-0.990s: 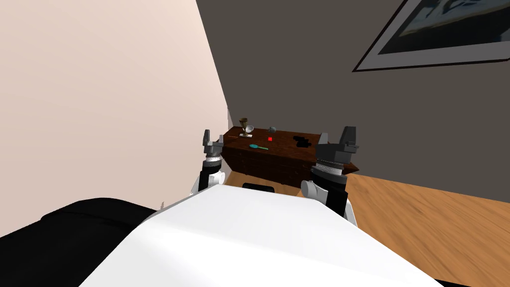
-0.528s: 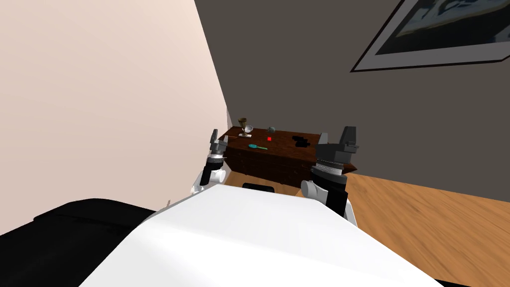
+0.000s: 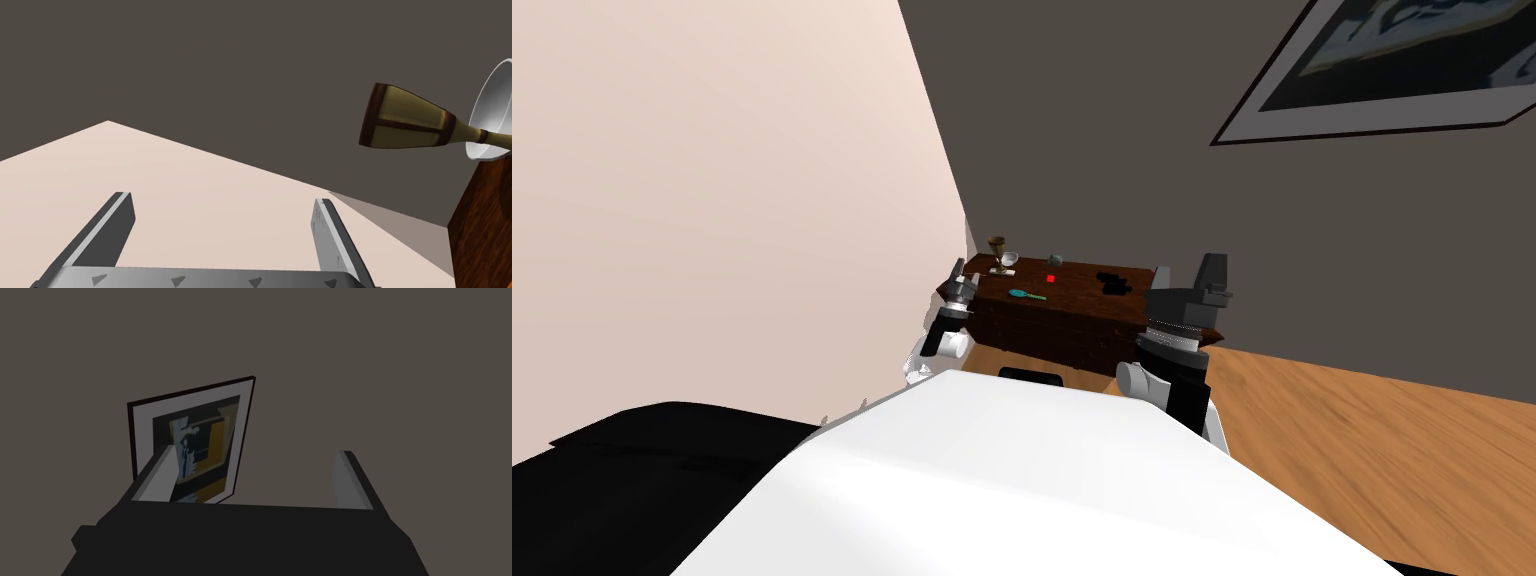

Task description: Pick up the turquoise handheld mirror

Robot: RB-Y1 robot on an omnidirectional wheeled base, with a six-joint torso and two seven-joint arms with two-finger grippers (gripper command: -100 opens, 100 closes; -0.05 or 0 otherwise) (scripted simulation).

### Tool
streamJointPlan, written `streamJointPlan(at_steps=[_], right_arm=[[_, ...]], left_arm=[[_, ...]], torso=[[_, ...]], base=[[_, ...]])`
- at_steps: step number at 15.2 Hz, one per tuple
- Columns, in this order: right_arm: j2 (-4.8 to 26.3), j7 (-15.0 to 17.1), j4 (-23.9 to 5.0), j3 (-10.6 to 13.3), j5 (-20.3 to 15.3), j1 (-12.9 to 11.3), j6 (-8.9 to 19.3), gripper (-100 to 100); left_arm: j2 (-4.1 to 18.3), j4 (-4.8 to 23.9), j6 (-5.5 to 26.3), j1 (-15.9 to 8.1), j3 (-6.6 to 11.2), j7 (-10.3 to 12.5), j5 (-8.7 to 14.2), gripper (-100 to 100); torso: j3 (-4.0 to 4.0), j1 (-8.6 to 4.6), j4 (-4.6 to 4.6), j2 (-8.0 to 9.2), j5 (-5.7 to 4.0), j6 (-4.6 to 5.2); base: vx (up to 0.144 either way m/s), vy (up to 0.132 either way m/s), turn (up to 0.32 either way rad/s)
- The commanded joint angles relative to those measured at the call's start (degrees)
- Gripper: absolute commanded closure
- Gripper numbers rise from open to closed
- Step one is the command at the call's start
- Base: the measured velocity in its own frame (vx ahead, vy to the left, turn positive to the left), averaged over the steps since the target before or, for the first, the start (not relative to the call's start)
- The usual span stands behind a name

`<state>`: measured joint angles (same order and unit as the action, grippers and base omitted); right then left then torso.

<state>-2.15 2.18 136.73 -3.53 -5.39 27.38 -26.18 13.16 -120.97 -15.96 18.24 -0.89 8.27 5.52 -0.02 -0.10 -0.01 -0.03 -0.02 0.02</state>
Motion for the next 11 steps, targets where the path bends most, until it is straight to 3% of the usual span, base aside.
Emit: streamJointPlan(at_steps=[1, 2, 3, 5, 6, 8, 9, 11], right_arm=[[0.0, 0.0, 0.0, 0.0, 0.0, 0.0, 0.0, 0], [0.0, 0.0, 0.0, 0.0, 0.0, 0.0, 0.0, 0], [0.0, 0.0, 0.0, 0.0, 0.0, 0.0, 0.0, 0], [0.0, 0.0, 0.0, 0.0, 0.0, 0.0, 0.0, 0], [0.0, 0.0, 0.0, 0.0, 0.0, 0.0, 0.0, 0], [0.0, 0.0, 0.0, 0.0, 0.0, 0.0, 0.0, 0], [0.0, 0.0, 0.0, 0.0, 0.0, 0.0, 0.0, 0], [0.0, 0.0, 0.0, 0.0, 0.0, 0.0, 0.0, 0]], left_arm=[[1.0, 0.7, 2.9, -1.2, -0.34, 0.3, 0.6, -100], [1.0, 0.7, 3.2, -1.2, -0.34, 0.3, 0.6, -100], [2.0, 2.0, 5.0, -3.3, -1.01, 0.4, 1.3, -100], [2.0, 2.0, 6.8, -3.3, -1.01, 0.4, 1.3, -100], [2.9, 3.4, 8.2, -5.5, -1.71, 0.6, 2.0, -100], [2.9, 3.4, 10.5, -5.5, -1.71, 0.6, 2.0, -100], [3.8, 4.9, 11.8, -7.8, -2.45, 0.7, 2.8, -100], [3.8, 4.9, 14.0, -7.8, -2.45, 0.7, 2.8, -100]], torso=[[0.00, 0.00, 0.00, 0.00, 0.00, 0.00], [0.00, -0.01, 0.00, 0.00, 0.00, -0.01], [0.00, 0.01, 0.00, 0.00, 0.00, -0.02], [0.00, -0.01, -0.01, -0.01, 0.00, -0.01], [0.00, 0.00, 0.00, 0.00, 0.00, -0.01], [0.00, -0.04, 0.00, -0.01, -0.01, -0.01], [0.00, -0.02, 0.00, 0.00, -0.01, -0.01], [-0.01, -0.02, -0.01, -0.01, 0.00, -0.01]], base=[[0.000, -0.027, -0.016], [0.002, -0.019, -0.004], [0.003, -0.025, -0.008], [0.001, -0.026, -0.008], [0.002, -0.029, -0.010], [0.001, -0.027, -0.008], [0.002, -0.027, -0.011], [0.001, -0.026, -0.009]])
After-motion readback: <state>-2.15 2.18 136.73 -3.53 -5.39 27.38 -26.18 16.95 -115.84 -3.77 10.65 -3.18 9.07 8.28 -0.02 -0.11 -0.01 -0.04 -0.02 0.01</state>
